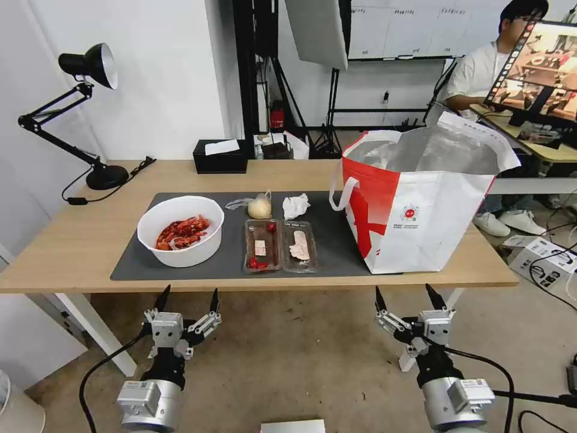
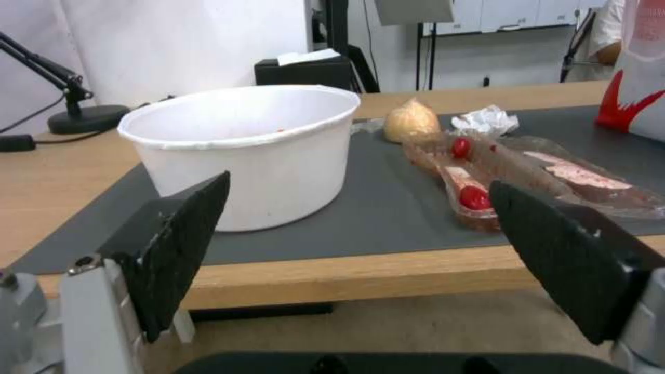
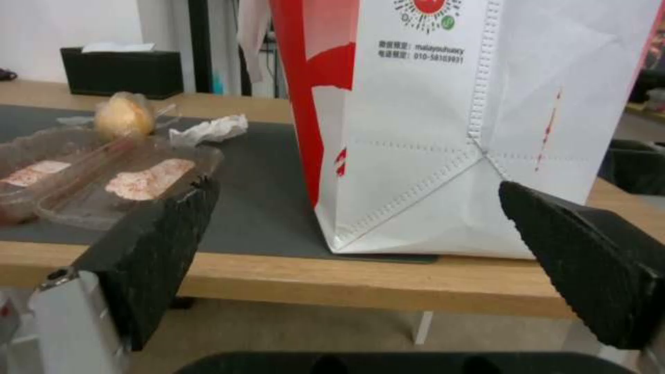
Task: Pick up the trash from the table and place it into the takeout bag.
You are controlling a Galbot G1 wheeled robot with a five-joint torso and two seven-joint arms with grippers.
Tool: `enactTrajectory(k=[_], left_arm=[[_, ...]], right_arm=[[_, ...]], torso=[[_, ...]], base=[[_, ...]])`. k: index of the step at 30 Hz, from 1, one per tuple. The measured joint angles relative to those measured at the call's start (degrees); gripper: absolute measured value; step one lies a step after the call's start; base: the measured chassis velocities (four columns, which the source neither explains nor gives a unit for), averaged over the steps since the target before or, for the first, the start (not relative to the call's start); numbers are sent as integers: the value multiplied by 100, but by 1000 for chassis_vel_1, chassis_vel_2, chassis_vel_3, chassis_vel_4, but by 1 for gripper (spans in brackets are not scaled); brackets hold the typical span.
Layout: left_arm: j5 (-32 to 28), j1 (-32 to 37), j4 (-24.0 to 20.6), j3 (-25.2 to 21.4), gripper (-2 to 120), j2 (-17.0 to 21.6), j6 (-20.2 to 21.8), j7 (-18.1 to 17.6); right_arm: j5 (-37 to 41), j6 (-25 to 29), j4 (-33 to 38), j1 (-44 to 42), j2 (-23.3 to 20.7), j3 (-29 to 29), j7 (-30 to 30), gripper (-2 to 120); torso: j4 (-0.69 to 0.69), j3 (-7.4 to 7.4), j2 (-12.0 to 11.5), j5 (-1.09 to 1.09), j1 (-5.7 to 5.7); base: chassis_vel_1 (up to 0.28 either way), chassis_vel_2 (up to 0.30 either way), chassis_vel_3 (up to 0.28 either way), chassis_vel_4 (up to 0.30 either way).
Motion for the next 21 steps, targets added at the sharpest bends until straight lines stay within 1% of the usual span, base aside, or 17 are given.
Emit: enactTrajectory(k=[3,4,5,7,8,9,10,11,12,13,14,15,21], left_arm=[[-496,-193,-115,-171,100,172,194,-66],[-496,-193,-115,-171,100,172,194,-66],[-616,-239,-140,-209,100,216,241,-80],[-1176,-453,-261,-400,100,410,461,-164],[-1176,-453,-261,-400,100,410,461,-164],[-1374,-540,-308,-471,100,487,534,-194],[-1419,-565,-318,-484,100,504,536,-207],[-1561,-618,-314,-495,100,549,548,-200],[-1561,-618,-314,-495,100,549,548,-200],[-1774,-724,-316,-538,100,626,542,-207],[-1925,-794,-303,-553,100,679,540,-209],[-2038,-859,-255,-553,100,715,535,-212],[-2085,-875,-185,-501,100,730,532,-213]], right_arm=[[602,-469,87,367,-622,-35,221,100],[602,-469,87,367,-622,-35,221,100],[722,-561,102,438,-744,-44,264,100],[1258,-978,179,759,-1292,-77,460,100],[1258,-978,179,759,-1292,-77,460,100],[1448,-1126,208,886,-1514,-91,525,100],[1498,-1143,213,942,-1633,-93,540,100],[1711,-1219,210,1050,-1807,-154,571,100],[1711,-1219,210,1050,-1807,-154,571,100],[1890,-1260,200,1200,-1967,-206,609,100],[1966,-1280,169,1264,-2018,-251,632,100],[2007,-1298,125,1299,-2029,-305,644,100],[2020,-1299,60,1350,-1959,-416,670,100]], torso=[[2,0,0,0,0],[2,0,0,0,0],[2,0,0,1,0],[2,1,0,-1,1],[2,1,0,-1,1],[2,1,0,0,0],[4,1,0,0,1],[0,2,-1,0,1],[0,2,-1,0,1],[4,1,0,-2,0],[5,1,0,0,0],[1,1,-1,1,1],[2,0,0,0,1]], base=[[0,0,0,0],[0,0,0,0],[0,0,0,0],[0,0,0,0],[0,0,0,0],[0,0,0,0],[0,0,0,0],[0,0,0,0],[0,0,0,0],[0,0,0,0],[0,0,0,0],[0,0,0,0],[0,0,0,0]])
